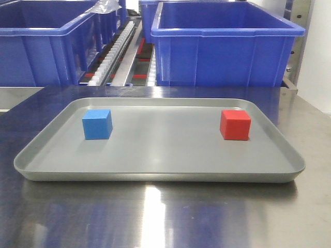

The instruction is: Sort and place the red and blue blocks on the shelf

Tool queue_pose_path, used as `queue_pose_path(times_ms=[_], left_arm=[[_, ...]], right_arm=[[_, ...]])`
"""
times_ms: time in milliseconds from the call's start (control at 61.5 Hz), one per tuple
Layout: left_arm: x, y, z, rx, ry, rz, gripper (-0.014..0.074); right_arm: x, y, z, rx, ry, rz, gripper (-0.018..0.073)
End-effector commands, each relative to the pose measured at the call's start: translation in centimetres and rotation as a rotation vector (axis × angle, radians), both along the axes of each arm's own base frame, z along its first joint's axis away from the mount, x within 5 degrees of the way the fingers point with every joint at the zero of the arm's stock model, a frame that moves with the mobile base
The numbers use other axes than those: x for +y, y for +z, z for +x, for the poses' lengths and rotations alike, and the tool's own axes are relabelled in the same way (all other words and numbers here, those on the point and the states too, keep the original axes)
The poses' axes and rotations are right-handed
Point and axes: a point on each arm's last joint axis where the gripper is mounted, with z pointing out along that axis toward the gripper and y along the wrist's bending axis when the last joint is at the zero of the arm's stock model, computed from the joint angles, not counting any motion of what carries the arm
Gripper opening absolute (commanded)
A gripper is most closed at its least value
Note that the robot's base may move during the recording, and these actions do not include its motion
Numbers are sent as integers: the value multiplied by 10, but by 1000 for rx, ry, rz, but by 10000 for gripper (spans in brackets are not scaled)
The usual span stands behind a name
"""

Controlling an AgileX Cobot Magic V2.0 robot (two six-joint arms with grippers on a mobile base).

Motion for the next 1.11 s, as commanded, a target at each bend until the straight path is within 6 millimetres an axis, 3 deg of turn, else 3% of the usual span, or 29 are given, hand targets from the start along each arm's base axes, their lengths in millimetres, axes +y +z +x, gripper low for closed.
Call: queue_pose_path(times_ms=[0, 114, 341, 390, 715, 1089], left_arm=[[0, -7, 0, -55, -2, -5, 125], [0, -7, 0, -55, -2, -5, 125], [0, -7, 0, -55, -2, -5, 125], [0, -7, 0, -55, -2, -5, 125], [0, -7, 0, -55, -2, -5, 125], [0, -7, 0, -55, -2, -5, 125]], right_arm=[[2, 9, 19, 21, 41, -38, 61], [13, 9, 37, 104, 84, -41, 115], [44, 12, 75, 187, 111, -16, 582], [52, 13, 81, 205, 112, -3, 640], [109, 23, 134, 235, 240, -74, 627], [145, 15, 187, 264, 279, -124, 627]])
